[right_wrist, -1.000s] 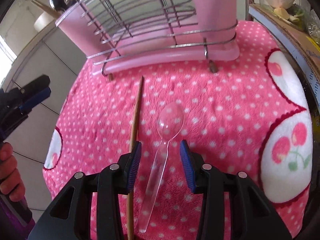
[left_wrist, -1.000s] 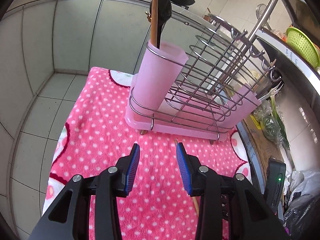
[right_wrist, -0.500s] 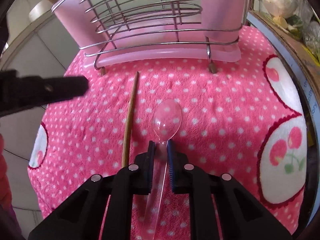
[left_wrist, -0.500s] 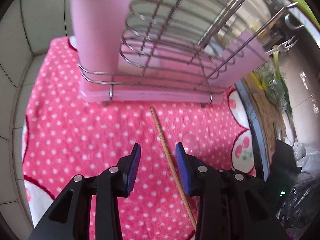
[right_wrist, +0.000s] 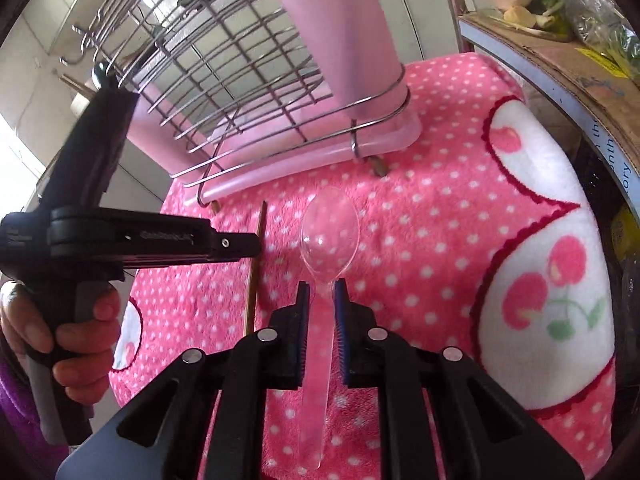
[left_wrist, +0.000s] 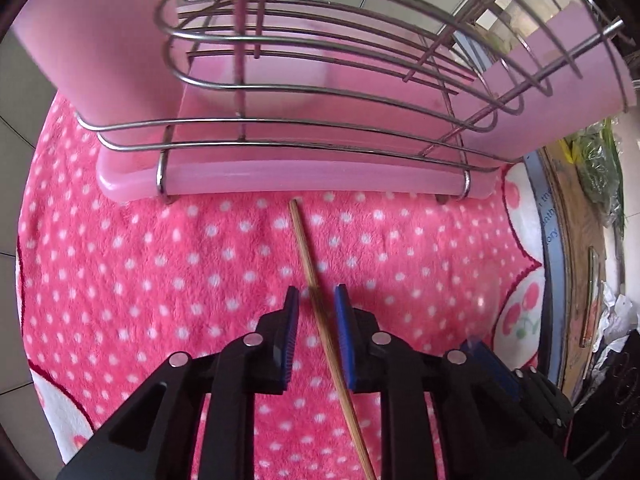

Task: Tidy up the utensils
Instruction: 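Grasp the clear plastic spoon with the right gripper while the left grasps a wooden chopstick, then lift the spoon and chopstick and carry both above the pink cup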

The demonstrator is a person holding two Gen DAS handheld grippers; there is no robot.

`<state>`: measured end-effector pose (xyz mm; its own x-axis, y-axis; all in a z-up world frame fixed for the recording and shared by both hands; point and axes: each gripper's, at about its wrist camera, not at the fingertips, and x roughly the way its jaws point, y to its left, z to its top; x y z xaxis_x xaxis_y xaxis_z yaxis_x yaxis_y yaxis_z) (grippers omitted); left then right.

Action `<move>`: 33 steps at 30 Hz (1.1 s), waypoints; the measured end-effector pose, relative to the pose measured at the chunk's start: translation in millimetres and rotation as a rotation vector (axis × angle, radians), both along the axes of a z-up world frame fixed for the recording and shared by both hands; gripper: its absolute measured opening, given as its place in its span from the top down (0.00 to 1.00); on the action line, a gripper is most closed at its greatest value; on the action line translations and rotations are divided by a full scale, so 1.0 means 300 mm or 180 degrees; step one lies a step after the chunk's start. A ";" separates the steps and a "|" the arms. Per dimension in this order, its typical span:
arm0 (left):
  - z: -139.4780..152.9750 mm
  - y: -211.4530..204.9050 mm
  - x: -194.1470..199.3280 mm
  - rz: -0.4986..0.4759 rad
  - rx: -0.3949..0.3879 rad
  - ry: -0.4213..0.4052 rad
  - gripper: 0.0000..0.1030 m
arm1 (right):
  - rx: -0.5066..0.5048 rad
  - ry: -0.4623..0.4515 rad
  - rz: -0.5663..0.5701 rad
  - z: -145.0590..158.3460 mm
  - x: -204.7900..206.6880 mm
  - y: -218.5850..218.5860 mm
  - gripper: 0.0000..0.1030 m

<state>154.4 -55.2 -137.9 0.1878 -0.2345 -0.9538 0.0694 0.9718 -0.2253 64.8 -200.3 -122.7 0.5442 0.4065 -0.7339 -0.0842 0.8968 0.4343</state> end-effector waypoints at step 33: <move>0.428 0.235 -0.370 0.0231 -0.0531 -0.1982 0.95 | 0.0221 -0.1041 -0.0051 0.210 -0.131 -0.007 0.88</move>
